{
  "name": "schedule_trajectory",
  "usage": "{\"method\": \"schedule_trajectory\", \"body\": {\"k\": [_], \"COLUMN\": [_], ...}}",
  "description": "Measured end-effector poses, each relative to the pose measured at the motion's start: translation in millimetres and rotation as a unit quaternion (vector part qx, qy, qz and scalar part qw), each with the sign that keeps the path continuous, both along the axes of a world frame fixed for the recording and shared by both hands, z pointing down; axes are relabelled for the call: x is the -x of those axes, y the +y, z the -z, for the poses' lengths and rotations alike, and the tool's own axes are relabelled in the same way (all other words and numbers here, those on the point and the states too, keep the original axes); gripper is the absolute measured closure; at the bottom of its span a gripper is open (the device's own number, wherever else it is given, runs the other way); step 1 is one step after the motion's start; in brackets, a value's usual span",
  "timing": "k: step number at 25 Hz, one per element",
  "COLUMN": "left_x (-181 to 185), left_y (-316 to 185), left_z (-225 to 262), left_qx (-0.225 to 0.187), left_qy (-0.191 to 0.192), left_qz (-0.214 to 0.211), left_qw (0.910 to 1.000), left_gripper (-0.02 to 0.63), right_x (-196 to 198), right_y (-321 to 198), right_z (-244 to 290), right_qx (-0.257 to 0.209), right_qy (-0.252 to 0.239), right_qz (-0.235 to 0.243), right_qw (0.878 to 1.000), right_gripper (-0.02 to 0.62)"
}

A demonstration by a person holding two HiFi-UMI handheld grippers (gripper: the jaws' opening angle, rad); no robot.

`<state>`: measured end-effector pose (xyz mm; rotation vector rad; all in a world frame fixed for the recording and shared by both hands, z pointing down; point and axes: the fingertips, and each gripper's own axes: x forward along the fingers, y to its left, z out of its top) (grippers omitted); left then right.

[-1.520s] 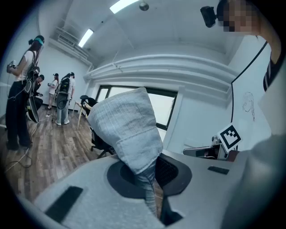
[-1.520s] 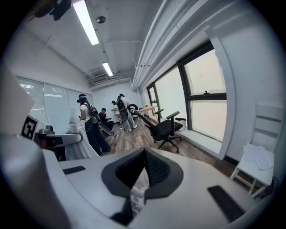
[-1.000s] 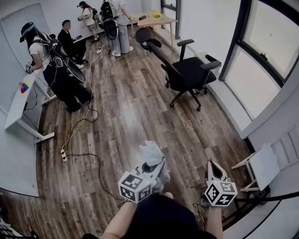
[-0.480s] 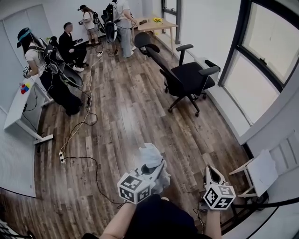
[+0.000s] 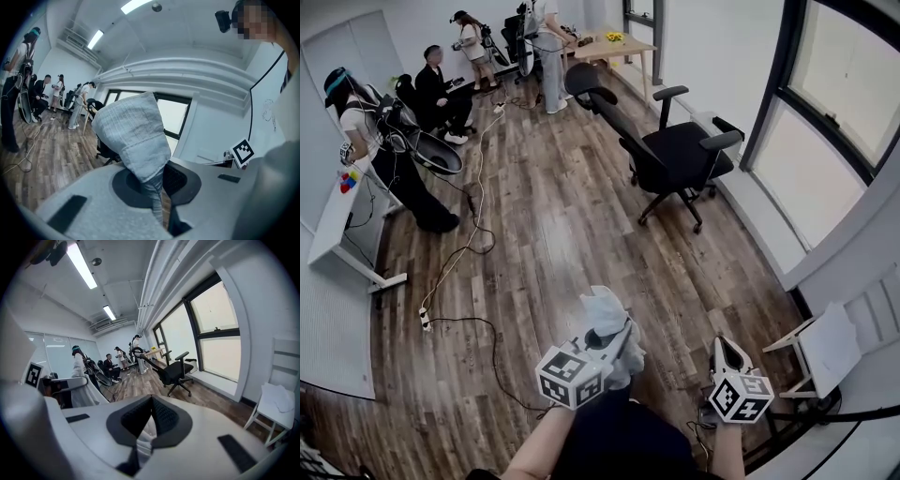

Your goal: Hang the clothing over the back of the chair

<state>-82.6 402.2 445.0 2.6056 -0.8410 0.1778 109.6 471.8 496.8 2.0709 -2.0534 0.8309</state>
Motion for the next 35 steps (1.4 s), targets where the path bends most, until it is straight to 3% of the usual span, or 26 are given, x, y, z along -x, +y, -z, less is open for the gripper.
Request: {"method": "schedule_trajectory", "body": {"k": [21, 35], "left_x": [-12.5, -7.1], "left_y": [-150.9, -235.2], "left_z": [3.0, 8.5], "left_qx": [-0.007, -0.024], "left_qy": [0.004, 0.003], "left_qz": [-0.013, -0.014], "left_qw": [0.9999, 0.9996], "left_gripper": [0.586, 0.586], "right_x": [-4.7, -8.1], "right_y": [-159.8, -237.1], "right_z": [10.6, 14.6], "right_qx": [-0.01, -0.02], "right_qy": [0.01, 0.018], "right_qz": [0.002, -0.006], "right_qw": [1.0, 1.0], "right_gripper": [0.594, 0.594]}}
